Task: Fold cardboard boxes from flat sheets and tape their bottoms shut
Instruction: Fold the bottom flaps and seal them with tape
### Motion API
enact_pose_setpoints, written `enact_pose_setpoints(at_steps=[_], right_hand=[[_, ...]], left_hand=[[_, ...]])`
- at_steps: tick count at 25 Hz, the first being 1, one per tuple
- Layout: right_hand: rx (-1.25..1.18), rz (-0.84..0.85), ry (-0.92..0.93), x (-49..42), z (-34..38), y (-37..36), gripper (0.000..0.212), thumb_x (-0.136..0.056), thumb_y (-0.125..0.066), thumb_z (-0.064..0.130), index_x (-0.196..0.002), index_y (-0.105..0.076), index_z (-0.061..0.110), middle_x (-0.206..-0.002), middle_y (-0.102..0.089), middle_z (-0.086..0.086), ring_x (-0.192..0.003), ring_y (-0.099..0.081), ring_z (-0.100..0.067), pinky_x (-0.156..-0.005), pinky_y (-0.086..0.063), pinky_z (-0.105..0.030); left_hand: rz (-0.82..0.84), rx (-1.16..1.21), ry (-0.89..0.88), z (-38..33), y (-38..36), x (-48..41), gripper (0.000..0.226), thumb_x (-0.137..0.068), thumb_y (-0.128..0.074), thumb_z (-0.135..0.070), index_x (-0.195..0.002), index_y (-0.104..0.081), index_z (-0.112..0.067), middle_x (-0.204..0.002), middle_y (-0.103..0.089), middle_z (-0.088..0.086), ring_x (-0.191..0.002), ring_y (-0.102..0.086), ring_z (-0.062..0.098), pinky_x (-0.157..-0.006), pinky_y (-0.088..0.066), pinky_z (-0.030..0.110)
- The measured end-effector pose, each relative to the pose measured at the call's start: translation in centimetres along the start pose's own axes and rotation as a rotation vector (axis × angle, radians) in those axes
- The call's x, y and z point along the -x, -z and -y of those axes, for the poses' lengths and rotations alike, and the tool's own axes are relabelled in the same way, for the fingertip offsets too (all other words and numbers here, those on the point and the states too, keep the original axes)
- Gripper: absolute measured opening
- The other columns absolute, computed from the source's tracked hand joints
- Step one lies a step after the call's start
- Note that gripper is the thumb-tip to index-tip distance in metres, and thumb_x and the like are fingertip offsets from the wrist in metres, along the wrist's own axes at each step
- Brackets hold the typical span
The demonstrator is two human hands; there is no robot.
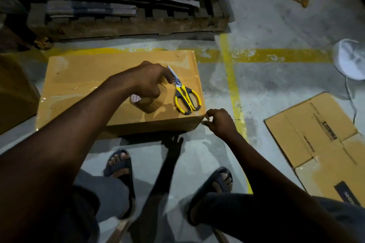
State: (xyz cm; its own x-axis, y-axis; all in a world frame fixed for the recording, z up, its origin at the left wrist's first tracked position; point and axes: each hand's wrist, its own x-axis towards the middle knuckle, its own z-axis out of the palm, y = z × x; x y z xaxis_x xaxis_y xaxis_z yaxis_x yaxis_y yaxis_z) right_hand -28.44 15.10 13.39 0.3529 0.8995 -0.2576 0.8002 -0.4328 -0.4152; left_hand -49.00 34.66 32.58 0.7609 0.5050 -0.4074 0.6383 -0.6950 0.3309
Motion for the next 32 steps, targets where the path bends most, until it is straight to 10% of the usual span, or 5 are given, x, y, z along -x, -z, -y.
enact_pose_setpoints(at_steps=[6, 14, 22, 25, 32], right_hand=[[0.182, -0.122, -0.035, -1.0, 0.9, 0.2, 0.017, -0.079, -0.071, 0.004, -0.091, -0.071, 0.016, -0.097, -0.064, -0.008, -0.091, -0.056, -0.036, -0.065, -0.05, -0.041], [-0.005, -0.133, -0.221, -1.3, 2.0, -0.2, 0.068, -0.097, -0.027, 0.058, -0.07, -0.061, 0.006, -0.076, -0.067, -0.019, -0.082, -0.061, -0.042, -0.061, -0.041, -0.038], [-0.118, -0.133, -0.371, -1.6, 4.9, 0.3, 0.031, -0.09, -0.065, 0.03, -0.079, -0.067, 0.001, -0.082, -0.067, -0.025, -0.091, -0.06, -0.045, -0.064, -0.042, -0.037], [-0.257, -0.277, -0.356, -1.8, 6.8, 1.6, 0.028, -0.085, -0.06, 0.013, -0.113, -0.064, 0.011, -0.116, -0.064, -0.015, -0.109, -0.057, -0.038, -0.08, -0.047, -0.04], [0.247, -0.08, -0.238, -4.3, 12.3, 0.4, 0.08, -0.075, -0.067, 0.065, -0.134, -0.042, 0.017, -0.129, -0.043, -0.013, -0.117, -0.044, -0.039, -0.086, -0.045, -0.048]], left_hand=[[0.011, 0.008, -0.008, 0.0, 0.4, 0.5, 0.059, -0.078, -0.068, -0.004, -0.13, -0.054, -0.028, -0.132, -0.052, 0.006, -0.121, -0.043, 0.028, -0.089, -0.047, 0.039], [0.007, 0.075, -0.005, 0.8, 0.4, -0.1, 0.058, -0.075, -0.067, -0.004, -0.126, -0.055, -0.031, -0.125, -0.055, 0.007, -0.119, -0.043, 0.026, -0.081, -0.04, 0.03], [-0.006, 0.132, -0.022, 1.0, 0.6, 0.6, 0.059, -0.076, -0.071, -0.009, -0.13, -0.057, -0.025, -0.133, -0.056, 0.004, -0.122, -0.048, 0.023, -0.089, -0.041, 0.028], [-0.042, 0.216, -0.017, 1.0, 1.1, 1.5, 0.062, -0.079, -0.072, -0.009, -0.137, -0.053, -0.016, -0.141, -0.053, 0.004, -0.128, -0.046, 0.022, -0.095, -0.036, 0.026], [-0.161, 0.852, -0.004, 0.7, 1.5, 3.5, 0.063, -0.082, -0.066, 0.006, -0.138, -0.05, -0.019, -0.137, -0.047, -0.005, -0.109, -0.058, 0.019, -0.086, -0.052, 0.034]])
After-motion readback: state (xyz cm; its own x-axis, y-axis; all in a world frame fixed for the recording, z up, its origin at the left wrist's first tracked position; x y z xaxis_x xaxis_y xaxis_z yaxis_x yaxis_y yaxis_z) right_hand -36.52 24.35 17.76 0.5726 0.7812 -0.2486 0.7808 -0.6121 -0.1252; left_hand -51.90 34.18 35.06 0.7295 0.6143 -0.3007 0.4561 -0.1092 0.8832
